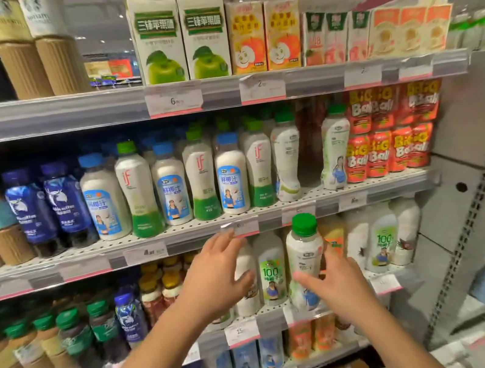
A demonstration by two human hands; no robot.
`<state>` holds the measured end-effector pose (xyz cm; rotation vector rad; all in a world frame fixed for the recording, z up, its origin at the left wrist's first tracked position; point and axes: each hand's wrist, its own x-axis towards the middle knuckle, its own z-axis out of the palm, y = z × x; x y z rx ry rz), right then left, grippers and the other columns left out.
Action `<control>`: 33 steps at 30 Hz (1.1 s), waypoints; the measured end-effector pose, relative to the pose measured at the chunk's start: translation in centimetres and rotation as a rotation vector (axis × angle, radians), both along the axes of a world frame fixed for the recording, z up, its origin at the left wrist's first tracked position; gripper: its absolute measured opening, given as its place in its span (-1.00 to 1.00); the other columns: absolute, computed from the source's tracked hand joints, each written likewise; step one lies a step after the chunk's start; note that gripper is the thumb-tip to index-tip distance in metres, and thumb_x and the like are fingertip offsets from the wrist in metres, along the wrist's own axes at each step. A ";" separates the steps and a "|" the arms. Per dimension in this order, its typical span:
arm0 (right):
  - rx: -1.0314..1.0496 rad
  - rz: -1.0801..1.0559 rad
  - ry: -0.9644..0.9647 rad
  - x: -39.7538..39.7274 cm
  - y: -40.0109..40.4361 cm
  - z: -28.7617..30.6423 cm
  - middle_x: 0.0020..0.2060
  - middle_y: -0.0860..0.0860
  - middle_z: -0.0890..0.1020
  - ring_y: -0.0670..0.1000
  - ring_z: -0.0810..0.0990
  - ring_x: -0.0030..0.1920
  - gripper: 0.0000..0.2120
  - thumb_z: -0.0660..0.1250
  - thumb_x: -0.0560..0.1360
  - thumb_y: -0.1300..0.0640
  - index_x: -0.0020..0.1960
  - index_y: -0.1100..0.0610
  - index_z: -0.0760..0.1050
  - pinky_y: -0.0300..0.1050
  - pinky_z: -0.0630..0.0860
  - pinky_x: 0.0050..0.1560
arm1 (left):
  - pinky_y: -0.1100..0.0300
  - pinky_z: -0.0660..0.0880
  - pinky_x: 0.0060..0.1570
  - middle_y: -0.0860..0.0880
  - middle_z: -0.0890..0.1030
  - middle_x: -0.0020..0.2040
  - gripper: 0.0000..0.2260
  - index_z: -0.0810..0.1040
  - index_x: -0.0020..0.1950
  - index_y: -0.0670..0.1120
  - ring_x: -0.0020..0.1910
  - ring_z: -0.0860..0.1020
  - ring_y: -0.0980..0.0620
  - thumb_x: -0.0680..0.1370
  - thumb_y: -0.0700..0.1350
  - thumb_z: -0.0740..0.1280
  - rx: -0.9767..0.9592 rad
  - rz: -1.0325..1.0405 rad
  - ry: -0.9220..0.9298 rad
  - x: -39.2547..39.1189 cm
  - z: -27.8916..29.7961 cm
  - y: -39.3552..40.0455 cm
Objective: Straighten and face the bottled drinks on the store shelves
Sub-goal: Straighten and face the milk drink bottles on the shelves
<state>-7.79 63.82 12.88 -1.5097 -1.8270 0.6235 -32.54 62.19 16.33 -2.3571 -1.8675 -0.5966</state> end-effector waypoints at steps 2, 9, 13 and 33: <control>0.032 -0.032 0.032 2.0 1.3 0.8 0.09 -0.13 0.64 -0.02 0.63 0.12 -0.54 0.50 0.45 -0.18 0.25 -0.07 0.43 0.02 0.58 0.14 | -0.10 0.24 0.51 -0.03 0.17 0.63 -0.41 0.25 0.54 0.09 0.59 0.14 -0.13 0.55 0.19 0.30 0.022 0.062 0.046 1.2 -0.2 1.2; 0.148 -0.086 0.112 6.5 5.0 4.5 0.10 -0.05 0.66 0.03 0.63 0.09 -0.55 0.51 0.48 -0.07 0.26 -0.01 0.41 -0.03 0.54 0.06 | -0.11 0.08 0.56 -0.21 0.02 0.64 -0.28 0.03 0.63 -0.04 0.62 -0.03 -0.24 0.59 0.25 0.19 -0.041 0.282 0.168 3.1 -0.8 3.7; 0.216 -0.101 0.134 7.1 7.5 6.6 0.15 -0.02 0.65 0.08 0.61 0.17 -0.50 0.52 0.47 -0.06 0.31 0.02 0.41 0.05 0.55 0.16 | -0.08 0.26 0.50 -0.18 0.20 0.60 -0.34 0.19 0.57 -0.04 0.58 0.15 -0.21 0.56 0.24 0.20 -0.008 0.299 0.212 3.4 -0.2 3.7; 0.340 -0.201 0.024 2.1 15.6 13.0 0.29 0.14 0.55 0.21 0.54 0.26 -0.41 0.50 0.49 -0.05 0.36 0.18 0.34 0.10 0.52 0.18 | 0.09 0.61 -0.09 0.16 0.63 0.14 -0.63 0.60 0.27 0.14 -0.05 0.64 0.01 0.51 0.13 0.23 0.028 0.279 0.048 2.4 3.6 3.0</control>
